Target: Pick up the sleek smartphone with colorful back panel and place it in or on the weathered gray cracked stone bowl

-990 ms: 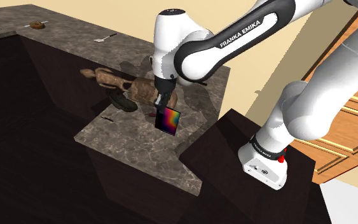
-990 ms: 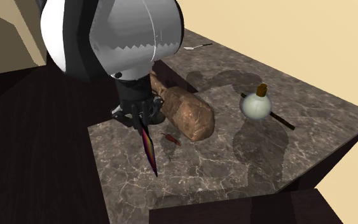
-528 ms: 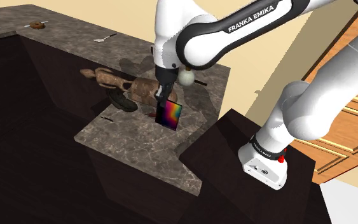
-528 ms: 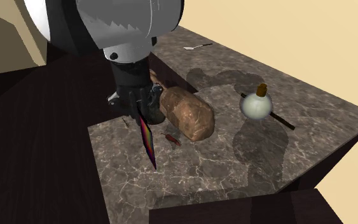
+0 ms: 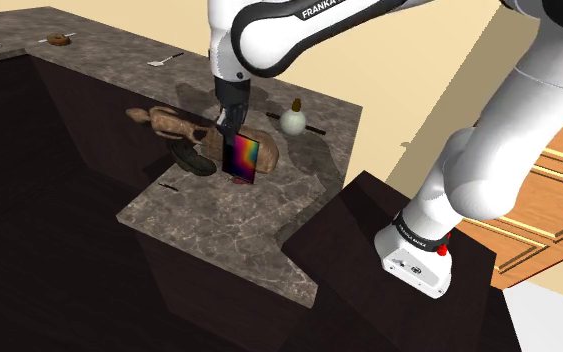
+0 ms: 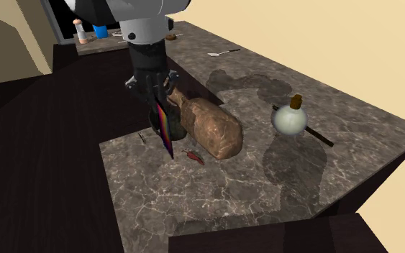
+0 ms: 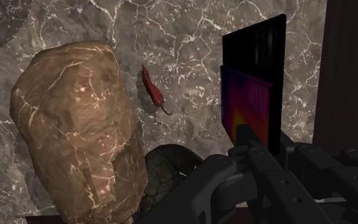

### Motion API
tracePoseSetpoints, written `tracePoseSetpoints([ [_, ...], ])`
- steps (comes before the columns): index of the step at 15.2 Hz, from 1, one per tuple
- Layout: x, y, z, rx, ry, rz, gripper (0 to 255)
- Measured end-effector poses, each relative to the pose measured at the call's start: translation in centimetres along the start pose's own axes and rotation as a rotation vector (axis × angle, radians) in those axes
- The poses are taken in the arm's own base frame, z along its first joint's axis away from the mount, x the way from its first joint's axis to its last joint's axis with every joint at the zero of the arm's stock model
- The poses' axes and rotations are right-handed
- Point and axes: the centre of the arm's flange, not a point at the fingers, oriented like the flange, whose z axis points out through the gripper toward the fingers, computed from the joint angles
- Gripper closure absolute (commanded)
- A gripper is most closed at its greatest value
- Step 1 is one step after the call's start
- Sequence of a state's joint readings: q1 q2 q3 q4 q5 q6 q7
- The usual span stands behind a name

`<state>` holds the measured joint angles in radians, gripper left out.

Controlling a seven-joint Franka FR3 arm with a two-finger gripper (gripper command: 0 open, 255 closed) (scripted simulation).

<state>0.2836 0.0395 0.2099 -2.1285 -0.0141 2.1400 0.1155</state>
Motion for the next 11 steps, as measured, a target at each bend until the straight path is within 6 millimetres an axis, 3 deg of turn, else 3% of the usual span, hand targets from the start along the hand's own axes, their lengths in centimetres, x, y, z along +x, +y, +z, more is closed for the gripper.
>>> tracePoseSetpoints([
  [11, 13.1, 4.6, -3.0, 0.000, 0.000, 0.000, 255],
])
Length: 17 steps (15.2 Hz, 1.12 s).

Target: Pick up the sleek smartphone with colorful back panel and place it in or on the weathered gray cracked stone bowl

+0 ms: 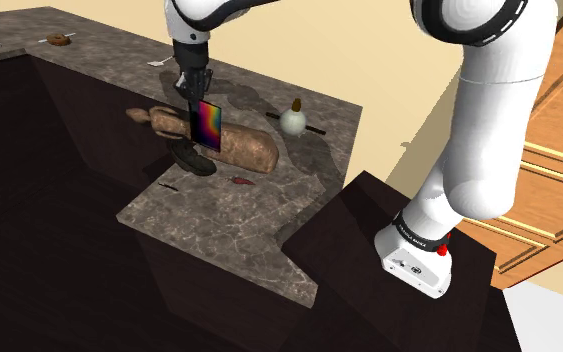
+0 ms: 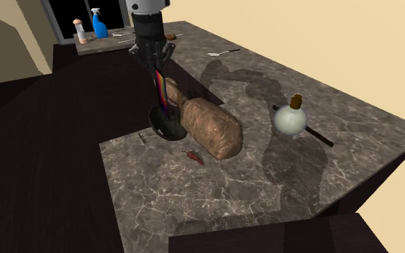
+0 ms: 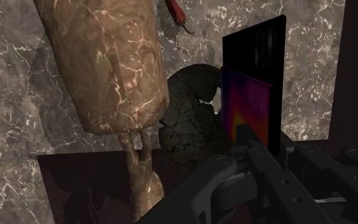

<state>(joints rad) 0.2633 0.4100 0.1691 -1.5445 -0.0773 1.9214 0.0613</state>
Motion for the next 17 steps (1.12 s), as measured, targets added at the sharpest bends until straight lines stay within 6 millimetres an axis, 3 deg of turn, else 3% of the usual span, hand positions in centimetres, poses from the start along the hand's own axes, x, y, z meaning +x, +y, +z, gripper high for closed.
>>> tracePoseSetpoints([
  [7, 9.1, 3.0, -1.8, 0.000, 0.003, -0.002, 255],
  [17, 9.9, 3.3, 3.2, -0.001, -0.001, 0.000, 255],
])
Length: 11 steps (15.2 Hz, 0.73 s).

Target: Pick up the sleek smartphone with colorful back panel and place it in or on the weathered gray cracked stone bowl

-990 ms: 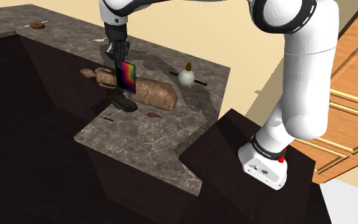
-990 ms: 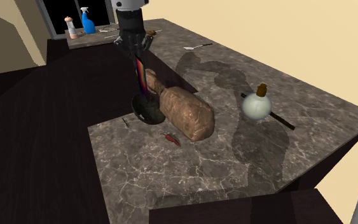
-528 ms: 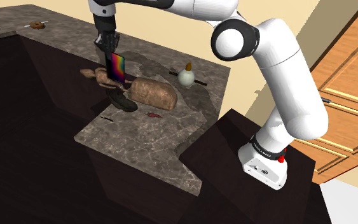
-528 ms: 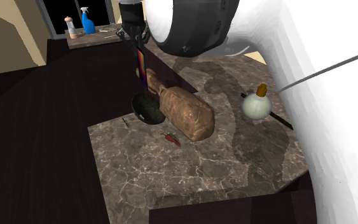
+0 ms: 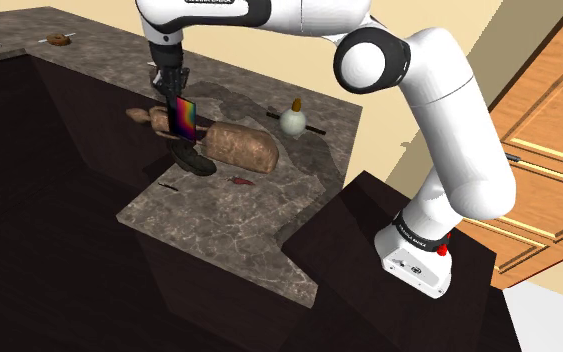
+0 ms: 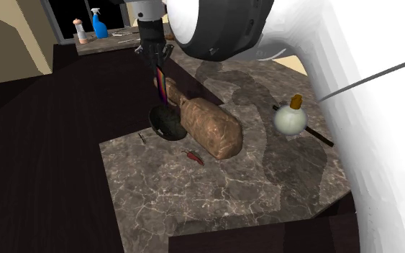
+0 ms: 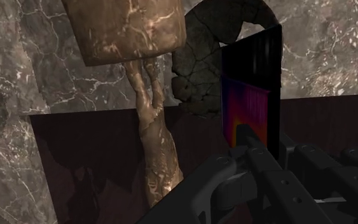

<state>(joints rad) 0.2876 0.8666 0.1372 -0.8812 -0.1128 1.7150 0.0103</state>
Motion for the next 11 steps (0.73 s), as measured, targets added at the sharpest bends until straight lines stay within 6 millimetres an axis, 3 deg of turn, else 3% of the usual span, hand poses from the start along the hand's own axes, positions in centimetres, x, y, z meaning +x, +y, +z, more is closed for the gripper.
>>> tracePoseSetpoints([
  [11, 0.2, 0.0, 5.8, 0.000, 0.002, 0.000, 255],
])
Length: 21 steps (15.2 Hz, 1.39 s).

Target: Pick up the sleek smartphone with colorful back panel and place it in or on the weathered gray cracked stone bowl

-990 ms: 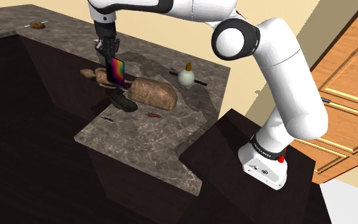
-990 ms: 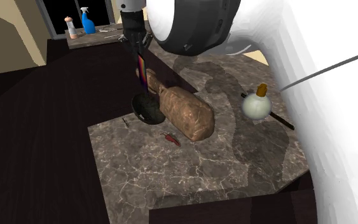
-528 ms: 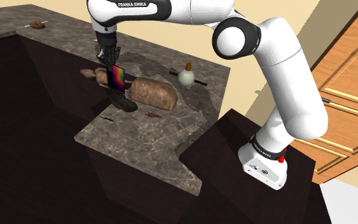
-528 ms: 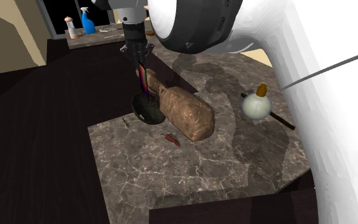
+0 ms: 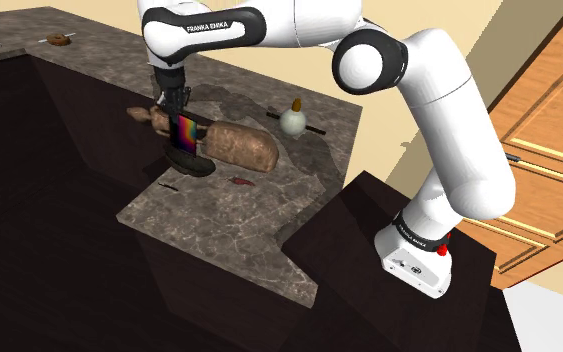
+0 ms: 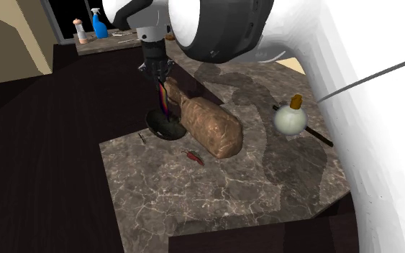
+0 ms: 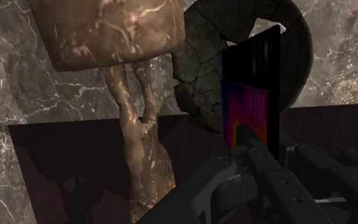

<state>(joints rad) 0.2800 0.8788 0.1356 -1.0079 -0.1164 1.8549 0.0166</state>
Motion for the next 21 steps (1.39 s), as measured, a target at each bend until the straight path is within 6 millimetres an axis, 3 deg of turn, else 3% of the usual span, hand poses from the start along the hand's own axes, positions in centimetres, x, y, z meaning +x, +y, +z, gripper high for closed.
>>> tracePoseSetpoints([
  [4, 0.0, 0.1, 1.6, 0.000, 0.000, 0.000, 255],
  [9, 0.0, 0.0, 1.9, 0.000, 0.000, 0.000, 255],
  [10, 0.0, 0.0, 1.9, 0.000, 0.000, 0.000, 0],
  [16, 0.0, 0.0, 1.9, 0.000, -0.001, 0.000, 0],
  [21, -0.2, 0.0, -2.3, 0.000, 0.000, 0.000, 0],
])
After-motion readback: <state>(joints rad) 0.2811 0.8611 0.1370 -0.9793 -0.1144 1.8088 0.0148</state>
